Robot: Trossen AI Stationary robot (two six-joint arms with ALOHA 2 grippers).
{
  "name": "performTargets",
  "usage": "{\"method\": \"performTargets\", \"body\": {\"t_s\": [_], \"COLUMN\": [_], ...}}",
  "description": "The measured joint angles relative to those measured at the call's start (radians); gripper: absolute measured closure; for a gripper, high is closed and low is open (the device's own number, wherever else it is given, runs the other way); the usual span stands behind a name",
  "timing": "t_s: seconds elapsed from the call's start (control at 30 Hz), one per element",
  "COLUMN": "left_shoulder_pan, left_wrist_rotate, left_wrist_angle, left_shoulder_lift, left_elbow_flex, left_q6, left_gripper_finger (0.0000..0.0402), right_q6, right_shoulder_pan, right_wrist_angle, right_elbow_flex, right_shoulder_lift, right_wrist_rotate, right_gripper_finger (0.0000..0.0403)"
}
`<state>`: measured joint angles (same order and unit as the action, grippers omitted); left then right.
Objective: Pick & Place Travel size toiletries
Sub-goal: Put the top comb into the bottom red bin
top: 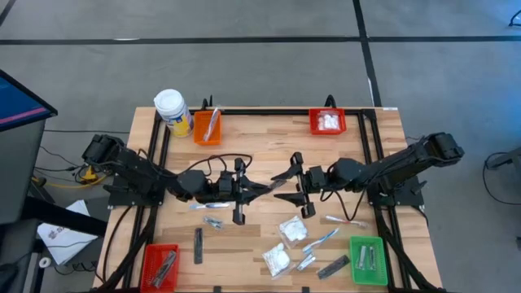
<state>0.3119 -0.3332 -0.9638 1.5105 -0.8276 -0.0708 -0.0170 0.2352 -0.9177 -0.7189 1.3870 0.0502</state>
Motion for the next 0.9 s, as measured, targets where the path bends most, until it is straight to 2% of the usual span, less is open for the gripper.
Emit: {"method": "performTargets", "body": {"t_s": [0.23, 0.7, 0.77, 0.9], "left_shoulder_pan": [0.000, 0.000, 0.000, 0.000], "left_wrist_rotate": [0.000, 0.000, 0.000, 0.000], "left_wrist_angle": [0.000, 0.007, 0.007, 0.007], "left_shoulder_lift": [0.000, 0.000, 0.000, 0.000], "left_elbow_flex": [0.000, 0.000, 0.000, 0.000], "left_q6": [0.000, 0.000, 0.000, 0.000], "left_gripper_finger": [0.0396, 0.0393, 0.0388, 0.0374], "right_q6": [0.000, -0.006, -0.014, -0.008], "right_shoulder_pan": [0.000, -0.003, -0.003, -0.007], "right_wrist_angle": [0.006, 0.032, 0.034, 0.041], "right_elbow_flex": [0.000, 0.000, 0.000, 0.000], "right_shoulder_lift": [0.000, 0.000, 0.000, 0.000], "right_wrist_rotate": [0.000, 0.002, 0.001, 0.002], "right_gripper_finger": [0.0227, 0.0384, 0.0395, 0.0386]}}
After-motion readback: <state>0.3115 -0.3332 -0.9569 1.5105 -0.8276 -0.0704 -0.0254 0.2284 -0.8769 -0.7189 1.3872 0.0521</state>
